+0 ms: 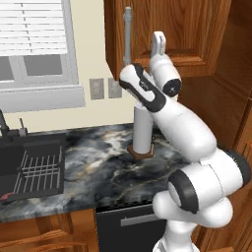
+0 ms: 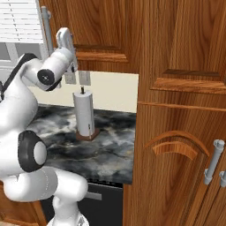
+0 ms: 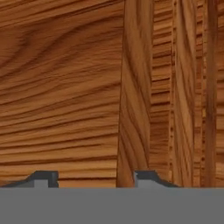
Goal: Pick the pear from the counter and place it in the cabinet. Then close the cabinet.
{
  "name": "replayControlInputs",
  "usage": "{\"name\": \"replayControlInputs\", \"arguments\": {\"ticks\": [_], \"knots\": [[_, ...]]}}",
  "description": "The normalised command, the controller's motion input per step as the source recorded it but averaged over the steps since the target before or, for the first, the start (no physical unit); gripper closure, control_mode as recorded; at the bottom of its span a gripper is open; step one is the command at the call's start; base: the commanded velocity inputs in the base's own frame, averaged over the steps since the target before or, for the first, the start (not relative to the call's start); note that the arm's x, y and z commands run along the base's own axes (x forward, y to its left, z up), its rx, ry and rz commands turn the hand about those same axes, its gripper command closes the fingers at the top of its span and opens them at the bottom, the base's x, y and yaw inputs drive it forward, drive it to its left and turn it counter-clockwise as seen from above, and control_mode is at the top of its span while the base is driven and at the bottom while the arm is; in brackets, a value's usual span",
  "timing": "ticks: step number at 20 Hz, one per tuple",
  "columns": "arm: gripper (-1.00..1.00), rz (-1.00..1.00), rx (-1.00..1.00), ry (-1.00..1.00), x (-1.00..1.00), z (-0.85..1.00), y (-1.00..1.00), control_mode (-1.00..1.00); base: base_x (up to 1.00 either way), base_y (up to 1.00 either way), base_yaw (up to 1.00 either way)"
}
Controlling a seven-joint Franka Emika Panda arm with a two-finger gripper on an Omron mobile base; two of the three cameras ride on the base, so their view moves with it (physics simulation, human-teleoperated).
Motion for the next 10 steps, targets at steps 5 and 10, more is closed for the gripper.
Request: {"name": "replayControlInputs", "arguments": {"ticks": [5, 10], "knots": [[-1.00, -0.21, 0.03, 0.28, 1.00, 0.01, 0.00, -1.00, 0.00, 0.00, 0.00], [-1.00, -0.19, 0.09, 0.37, 0.77, 0.44, 0.00, -1.00, 0.00, 0.00, 0.00]]}}
